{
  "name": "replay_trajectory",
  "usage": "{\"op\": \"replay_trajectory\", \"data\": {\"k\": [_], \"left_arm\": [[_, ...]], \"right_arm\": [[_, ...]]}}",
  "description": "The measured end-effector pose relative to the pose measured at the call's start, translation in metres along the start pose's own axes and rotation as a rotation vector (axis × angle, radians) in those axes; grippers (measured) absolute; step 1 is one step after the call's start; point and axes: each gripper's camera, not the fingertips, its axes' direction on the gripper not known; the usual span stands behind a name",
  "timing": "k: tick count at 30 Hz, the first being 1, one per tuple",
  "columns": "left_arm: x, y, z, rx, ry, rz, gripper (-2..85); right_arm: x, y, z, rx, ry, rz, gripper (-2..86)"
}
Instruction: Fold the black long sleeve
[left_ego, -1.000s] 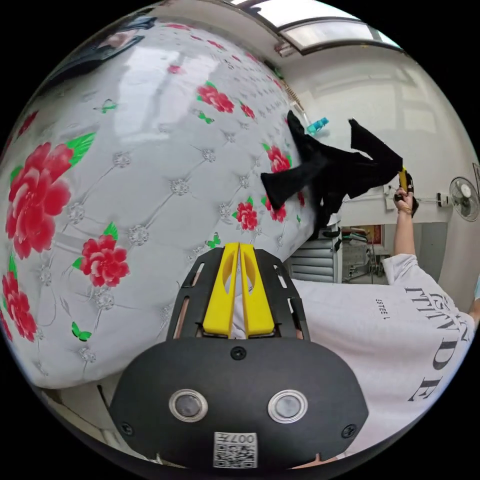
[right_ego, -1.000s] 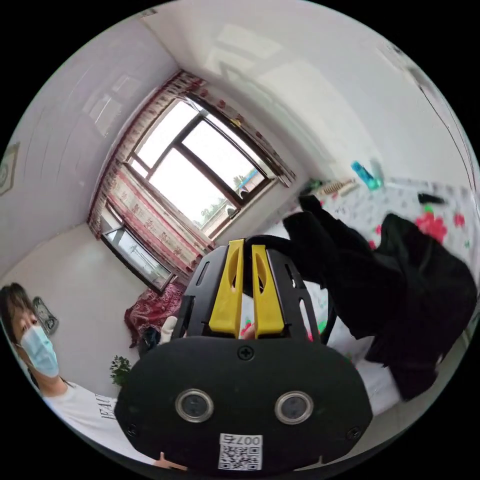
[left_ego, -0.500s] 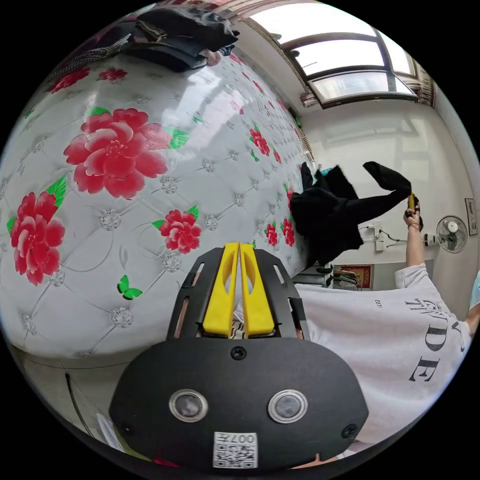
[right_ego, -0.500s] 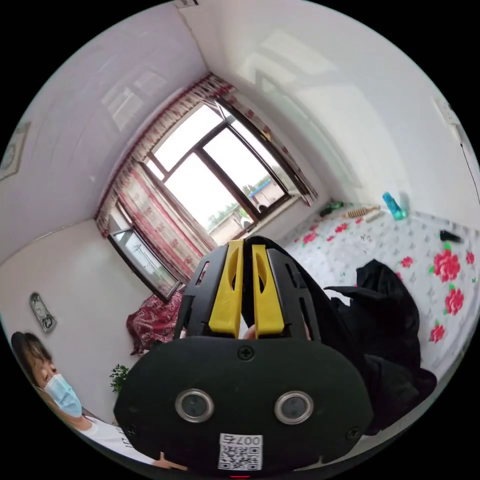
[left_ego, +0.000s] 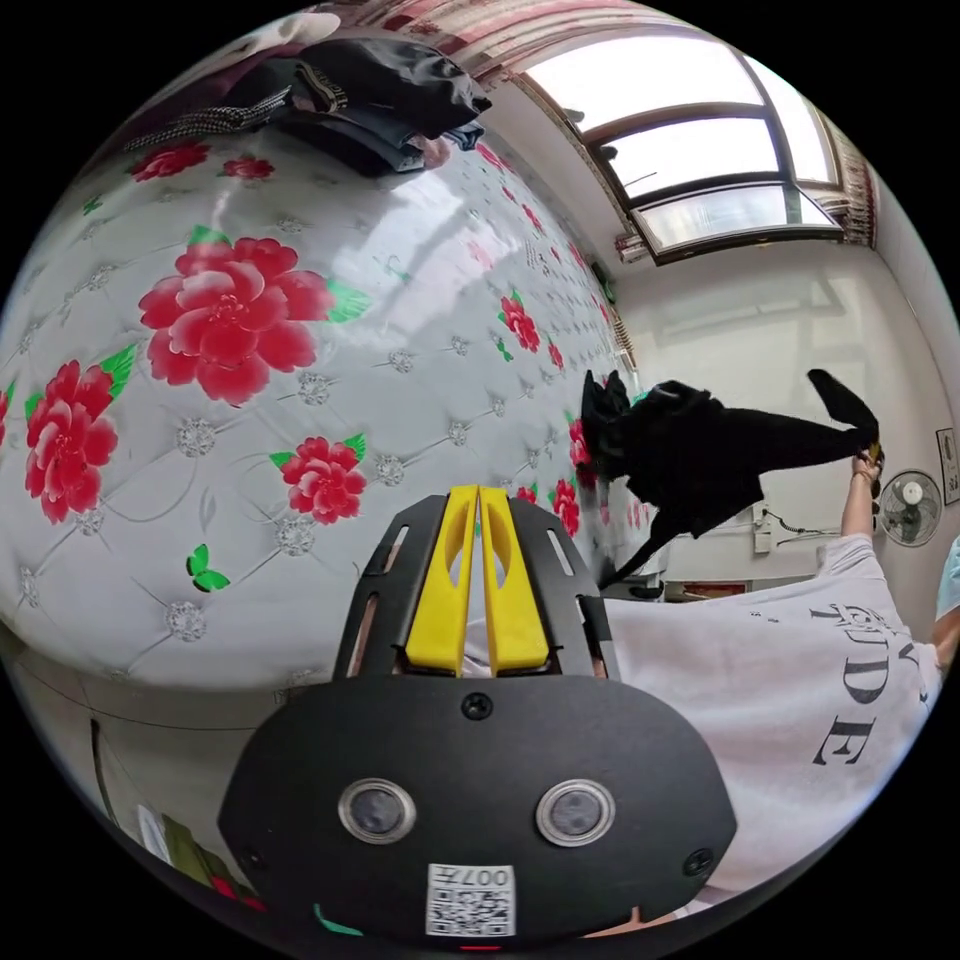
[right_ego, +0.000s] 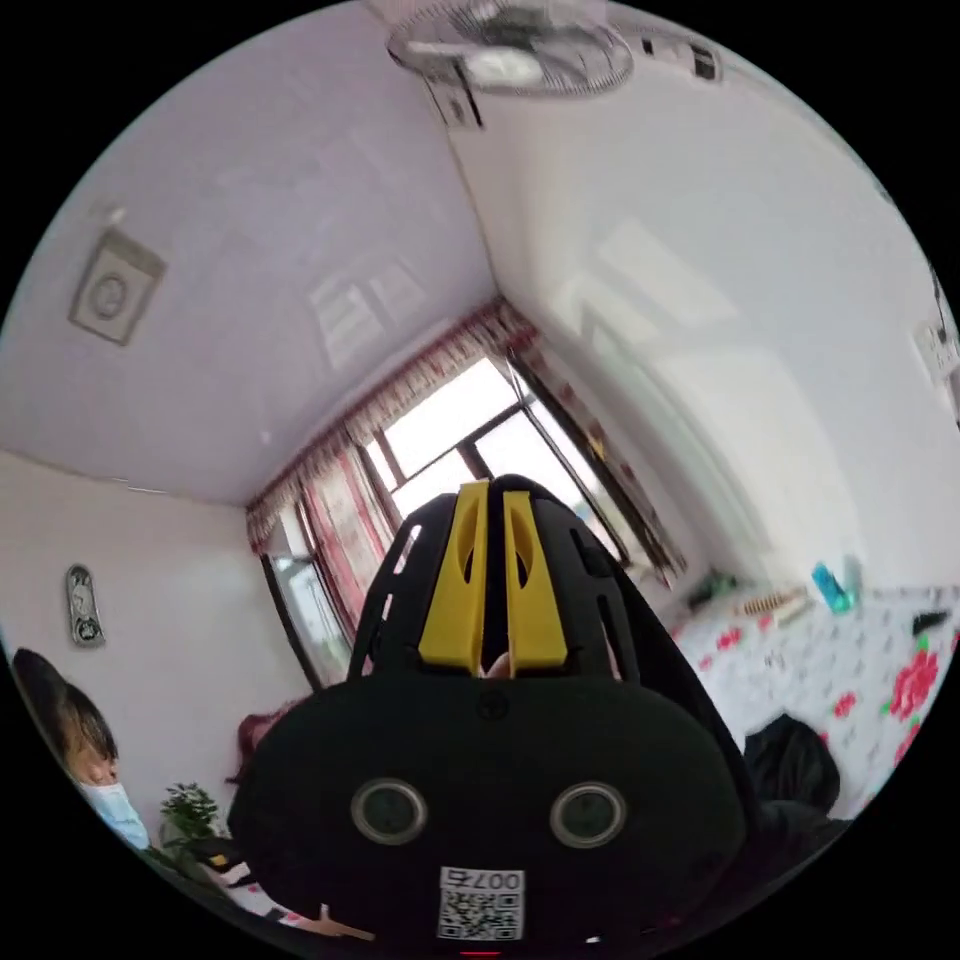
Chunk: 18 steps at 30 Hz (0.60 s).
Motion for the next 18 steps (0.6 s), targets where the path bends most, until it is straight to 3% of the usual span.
{"op": "replay_trajectory", "data": {"k": [2,5,12,15,18], "left_arm": [[0.009,0.002,0.006,0.008,0.000,0.000,-1.0],[0.020,0.005,0.023,-0.004,0.021,-0.008,-1.0],[0.054,0.010,0.046,-0.068,-0.002,0.065,-1.0],[0.059,0.018,0.040,-0.060,-0.026,0.067,-1.0],[0.056,0.027,0.032,-0.042,-0.028,0.043,-1.0]], "right_arm": [[-0.001,-0.023,-0.005,0.016,0.007,-0.111,-0.1],[0.028,-0.031,0.012,-0.145,0.169,-0.091,0.0],[0.206,0.119,0.015,-0.551,0.272,0.304,0.2],[0.251,0.181,0.000,-0.581,0.231,0.470,0.3],[0.248,0.189,0.010,-0.600,0.179,0.470,0.3]]}}
